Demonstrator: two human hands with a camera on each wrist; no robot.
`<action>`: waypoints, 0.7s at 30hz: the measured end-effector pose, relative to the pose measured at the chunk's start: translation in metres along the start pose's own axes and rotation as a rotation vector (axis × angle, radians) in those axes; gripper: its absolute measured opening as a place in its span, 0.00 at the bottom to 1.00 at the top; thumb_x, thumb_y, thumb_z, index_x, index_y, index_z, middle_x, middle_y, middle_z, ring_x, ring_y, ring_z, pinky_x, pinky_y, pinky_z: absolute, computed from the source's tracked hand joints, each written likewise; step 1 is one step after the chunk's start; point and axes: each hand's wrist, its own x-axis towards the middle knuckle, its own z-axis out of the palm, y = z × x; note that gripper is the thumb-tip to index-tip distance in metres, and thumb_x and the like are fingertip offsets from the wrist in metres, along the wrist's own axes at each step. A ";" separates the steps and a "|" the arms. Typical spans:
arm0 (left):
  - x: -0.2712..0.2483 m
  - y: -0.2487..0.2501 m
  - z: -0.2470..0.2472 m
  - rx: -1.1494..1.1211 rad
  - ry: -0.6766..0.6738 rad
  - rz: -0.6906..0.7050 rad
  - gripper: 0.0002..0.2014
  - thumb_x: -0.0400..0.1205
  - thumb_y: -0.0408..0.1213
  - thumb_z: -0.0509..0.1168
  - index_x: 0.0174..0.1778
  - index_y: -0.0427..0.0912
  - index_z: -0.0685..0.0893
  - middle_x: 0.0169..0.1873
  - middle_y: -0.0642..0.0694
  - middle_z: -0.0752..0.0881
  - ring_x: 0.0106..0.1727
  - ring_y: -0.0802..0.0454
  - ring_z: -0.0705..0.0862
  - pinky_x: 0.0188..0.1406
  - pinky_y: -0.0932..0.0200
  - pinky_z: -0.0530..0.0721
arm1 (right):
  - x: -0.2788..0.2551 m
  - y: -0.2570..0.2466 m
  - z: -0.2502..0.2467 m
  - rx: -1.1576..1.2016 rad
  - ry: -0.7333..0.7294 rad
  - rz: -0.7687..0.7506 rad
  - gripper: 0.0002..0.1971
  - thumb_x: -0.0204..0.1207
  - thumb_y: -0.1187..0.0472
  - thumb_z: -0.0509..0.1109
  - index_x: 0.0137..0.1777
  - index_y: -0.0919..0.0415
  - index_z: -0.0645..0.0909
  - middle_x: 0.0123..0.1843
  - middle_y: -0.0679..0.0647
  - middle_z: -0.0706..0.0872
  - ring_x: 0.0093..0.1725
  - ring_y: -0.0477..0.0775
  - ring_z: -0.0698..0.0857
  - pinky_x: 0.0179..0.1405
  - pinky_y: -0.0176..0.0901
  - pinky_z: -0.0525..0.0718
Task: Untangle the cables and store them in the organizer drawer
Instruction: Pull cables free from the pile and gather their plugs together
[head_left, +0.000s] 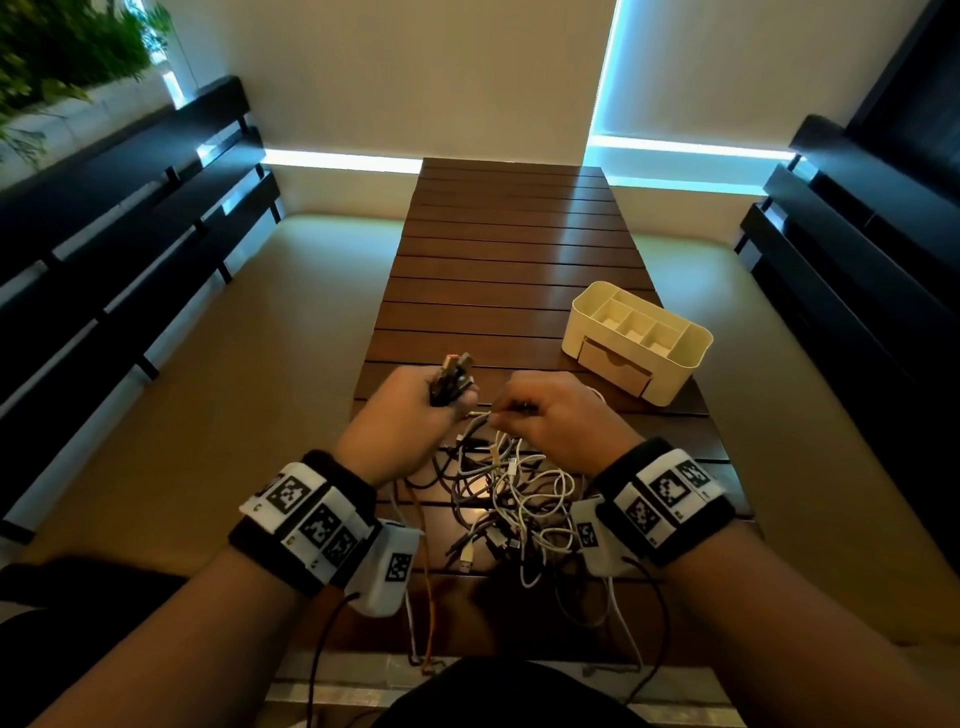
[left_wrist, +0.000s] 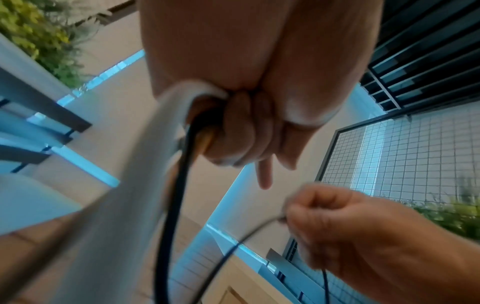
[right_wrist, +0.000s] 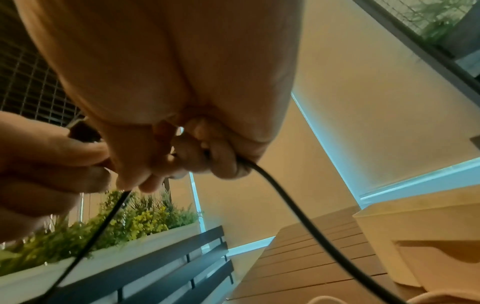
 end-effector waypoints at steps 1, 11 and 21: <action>0.000 0.000 0.004 -0.012 -0.069 0.023 0.10 0.86 0.44 0.64 0.46 0.44 0.87 0.35 0.49 0.85 0.34 0.55 0.81 0.37 0.56 0.79 | 0.001 -0.003 -0.001 0.023 0.040 -0.042 0.03 0.81 0.58 0.71 0.48 0.54 0.85 0.43 0.41 0.81 0.44 0.40 0.80 0.43 0.29 0.75; -0.013 -0.006 -0.029 -0.529 0.162 0.002 0.15 0.88 0.39 0.60 0.36 0.41 0.81 0.18 0.55 0.67 0.18 0.55 0.62 0.22 0.59 0.61 | -0.011 0.012 0.004 0.295 0.144 0.173 0.09 0.85 0.52 0.65 0.46 0.52 0.83 0.35 0.48 0.83 0.32 0.42 0.79 0.38 0.41 0.81; -0.009 -0.023 -0.038 0.186 0.103 -0.196 0.11 0.88 0.42 0.62 0.55 0.41 0.86 0.38 0.39 0.85 0.31 0.49 0.76 0.33 0.55 0.74 | -0.009 0.021 0.000 -0.101 -0.046 0.187 0.10 0.84 0.51 0.66 0.48 0.55 0.84 0.41 0.48 0.84 0.41 0.47 0.83 0.40 0.38 0.80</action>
